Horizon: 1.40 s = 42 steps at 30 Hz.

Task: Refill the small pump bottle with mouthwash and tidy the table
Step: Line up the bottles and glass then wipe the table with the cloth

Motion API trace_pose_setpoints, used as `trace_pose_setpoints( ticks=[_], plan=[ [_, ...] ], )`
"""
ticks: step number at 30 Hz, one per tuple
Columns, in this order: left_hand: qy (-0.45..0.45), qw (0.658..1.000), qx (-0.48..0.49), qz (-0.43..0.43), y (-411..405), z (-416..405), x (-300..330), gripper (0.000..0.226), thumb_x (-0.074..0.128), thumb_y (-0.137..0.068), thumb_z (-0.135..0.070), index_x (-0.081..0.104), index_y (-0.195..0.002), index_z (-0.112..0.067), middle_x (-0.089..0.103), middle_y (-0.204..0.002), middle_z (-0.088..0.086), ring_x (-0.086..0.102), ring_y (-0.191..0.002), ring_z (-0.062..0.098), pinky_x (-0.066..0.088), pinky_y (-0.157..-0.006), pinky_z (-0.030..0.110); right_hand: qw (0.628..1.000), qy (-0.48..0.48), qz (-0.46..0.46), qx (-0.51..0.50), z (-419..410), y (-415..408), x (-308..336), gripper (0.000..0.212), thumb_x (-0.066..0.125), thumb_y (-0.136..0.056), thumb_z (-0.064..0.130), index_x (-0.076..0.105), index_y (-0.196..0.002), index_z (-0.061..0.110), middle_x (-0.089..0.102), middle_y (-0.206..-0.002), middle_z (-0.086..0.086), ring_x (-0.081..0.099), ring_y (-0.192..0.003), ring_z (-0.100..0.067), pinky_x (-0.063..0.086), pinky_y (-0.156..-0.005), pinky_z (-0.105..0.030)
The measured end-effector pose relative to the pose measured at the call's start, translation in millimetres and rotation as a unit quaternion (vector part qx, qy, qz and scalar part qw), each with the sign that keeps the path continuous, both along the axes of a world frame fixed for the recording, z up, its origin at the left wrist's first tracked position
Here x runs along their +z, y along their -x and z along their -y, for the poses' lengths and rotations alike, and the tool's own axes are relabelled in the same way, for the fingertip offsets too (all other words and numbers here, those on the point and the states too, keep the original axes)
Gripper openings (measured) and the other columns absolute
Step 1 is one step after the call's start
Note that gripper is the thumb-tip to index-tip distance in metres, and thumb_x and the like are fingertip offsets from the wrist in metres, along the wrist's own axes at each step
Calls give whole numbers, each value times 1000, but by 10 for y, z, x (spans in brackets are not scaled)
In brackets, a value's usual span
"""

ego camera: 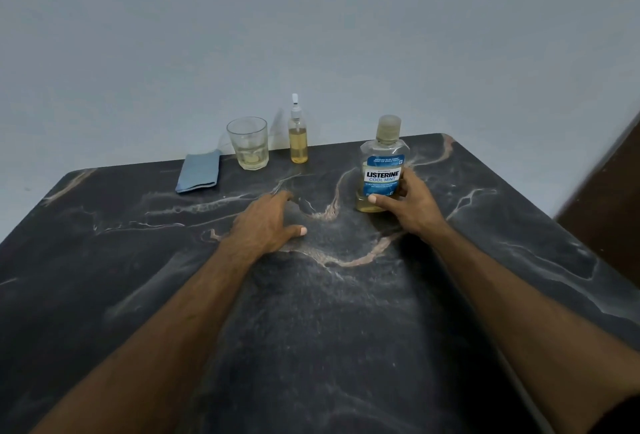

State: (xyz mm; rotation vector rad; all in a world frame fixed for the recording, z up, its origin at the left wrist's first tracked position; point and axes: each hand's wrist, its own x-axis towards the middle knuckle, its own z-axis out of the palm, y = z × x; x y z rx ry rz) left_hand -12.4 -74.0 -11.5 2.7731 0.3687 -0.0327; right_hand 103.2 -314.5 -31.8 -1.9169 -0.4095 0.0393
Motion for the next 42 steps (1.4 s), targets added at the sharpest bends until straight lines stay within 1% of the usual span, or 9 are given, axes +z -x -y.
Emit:
trace_pose_setpoints(
  ticks=[8, 11, 17, 23, 29, 32, 36, 38, 42],
  plan=[
    [-3, 998, -30, -51, -594, -308, 41, 88, 75, -72, -55, 37, -142, -18, 48, -137, 10, 50, -120, 27, 45, -101, 45, 1000, 17, 18, 14, -386, -777, -28, 62, 82, -79, 18, 51, -132, 11, 64, -129, -2, 61, -118, -18, 47, -106, -39],
    [-2, 998, -34, -46, -751, -383, 46, 88, 74, -72, -59, 39, -141, -17, 51, -135, 10, 52, -118, 27, 46, -100, 45, 999, 29, 24, 21, -510, -1001, -25, 62, 81, -80, 21, 50, -134, 13, 63, -130, 2, 59, -119, -15, 47, -106, -37],
    [-31, 997, -36, -59, -942, -479, 25, 98, 72, -66, -67, 37, -142, -18, 48, -131, 10, 50, -115, 26, 47, -97, 45, 999, 20, 21, 25, -732, -1351, -39, 64, 79, -83, 17, 47, -138, 10, 61, -134, -4, 59, -121, -17, 47, -107, -35],
    [-55, 993, -40, -91, -984, -492, 12, 96, 68, -66, -71, 36, -144, -25, 40, -131, 10, 43, -121, 29, 43, -101, 50, 999, 30, 24, 38, -823, -1544, -19, 59, 77, -85, 18, 48, -137, 13, 61, -131, 0, 59, -113, -11, 45, -87, -14],
    [-63, 990, -39, -123, -1008, -444, 47, 97, 68, -70, -67, 29, -148, -26, 32, -141, 13, 35, -132, 34, 38, -106, 54, 998, 34, 16, 51, -867, -1623, -9, 60, 74, -87, 17, 46, -139, 12, 59, -136, -2, 56, -122, -14, 45, -103, -28],
    [-59, 990, -35, -126, -998, -434, 62, 97, 67, -71, -67, 28, -149, -26, 31, -143, 13, 33, -133, 34, 38, -107, 54, 998, 39, 4, 49, -865, -1609, -1, 62, 74, -87, 19, 45, -142, 13, 56, -140, -2, 52, -128, -16, 42, -102, -27],
    [-59, 990, -34, -126, -978, -426, 58, 96, 67, -72, -66, 27, -149, -27, 30, -144, 13, 32, -134, 34, 37, -107, 55, 1000, 29, 10, 5, -855, -1510, -33, 80, 80, -81, 33, 38, -146, 15, 52, -143, -4, 49, -120, -11, 41, -95, -23],
    [-59, 989, -33, -128, -972, -417, 62, 95, 67, -73, -66, 27, -149, -26, 30, -144, 13, 31, -135, 35, 36, -107, 55, 999, 17, 12, -43, -861, -1443, -57, 92, 85, -74, 40, 35, -148, 15, 51, -141, -7, 51, -119, -14, 44, -92, -23],
    [-53, 990, -27, -130, -966, -401, 86, 93, 68, -72, -64, 29, -148, -25, 30, -144, 13, 32, -134, 34, 36, -107, 55, 985, 83, 48, -143, -1008, -1332, -112, 104, 87, -63, 56, 37, -144, 13, 51, -139, -9, 50, -127, -24, 45, -107, -41]
  ],
)
